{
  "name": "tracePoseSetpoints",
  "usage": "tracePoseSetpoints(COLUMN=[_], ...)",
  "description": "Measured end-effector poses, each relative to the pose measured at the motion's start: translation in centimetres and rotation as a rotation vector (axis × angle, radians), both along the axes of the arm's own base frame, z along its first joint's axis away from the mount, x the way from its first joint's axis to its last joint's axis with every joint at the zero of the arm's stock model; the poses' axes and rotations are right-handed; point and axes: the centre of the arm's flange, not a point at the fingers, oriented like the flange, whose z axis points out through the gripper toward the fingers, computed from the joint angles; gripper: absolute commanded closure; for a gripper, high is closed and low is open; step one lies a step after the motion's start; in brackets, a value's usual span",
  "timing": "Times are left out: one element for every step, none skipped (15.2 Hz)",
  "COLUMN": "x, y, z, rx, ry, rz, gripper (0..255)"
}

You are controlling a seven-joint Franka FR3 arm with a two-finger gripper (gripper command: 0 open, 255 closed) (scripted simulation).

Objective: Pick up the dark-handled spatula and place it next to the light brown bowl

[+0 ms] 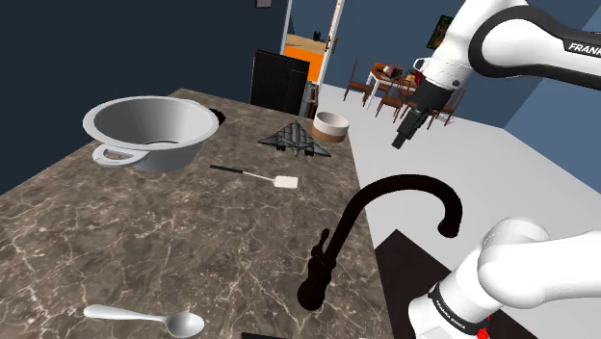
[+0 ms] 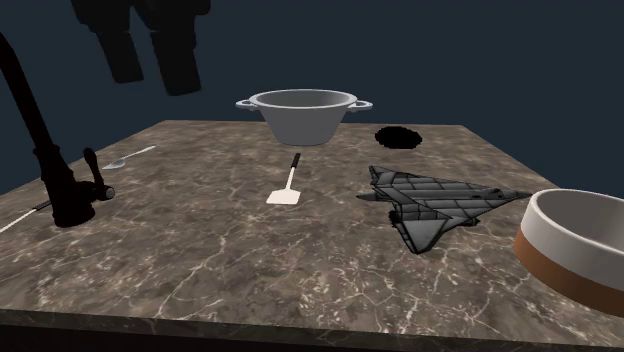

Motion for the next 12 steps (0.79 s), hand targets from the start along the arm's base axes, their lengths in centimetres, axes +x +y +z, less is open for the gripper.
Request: tracePoseSetpoints(x=[0.0,0.5,1.2,2.2,3.3,4.3,5.4,6.9,7.7,9.0,9.8,10.6], y=[0.0,0.2,0.4,0.6,1.0,1.7,2.1,2.4,3.0,3.3,4.0,4.5], z=[0.0,-0.3,-0.7,-1.0,-1.8,-2.5,-2.8,-3.3,-3.9,-4.5,-5.5,-6.0], rx=[0.000,0.000,0.000,-0.001,-0.001,-0.001,-0.001,-0.001,-0.001,-0.002,-0.002,-0.002], ry=[0.000,0.000,0.001,0.001,0.002,0.002,0.002,0.001,0.002,0.001,0.002,0.002], rz=[0.000,0.009,0.022,0.038,0.055,0.073,0.091,0.109,0.128,0.146,0.164,0.183], gripper=[0,0,0,0,0,0,0,0,0,0,0,0])
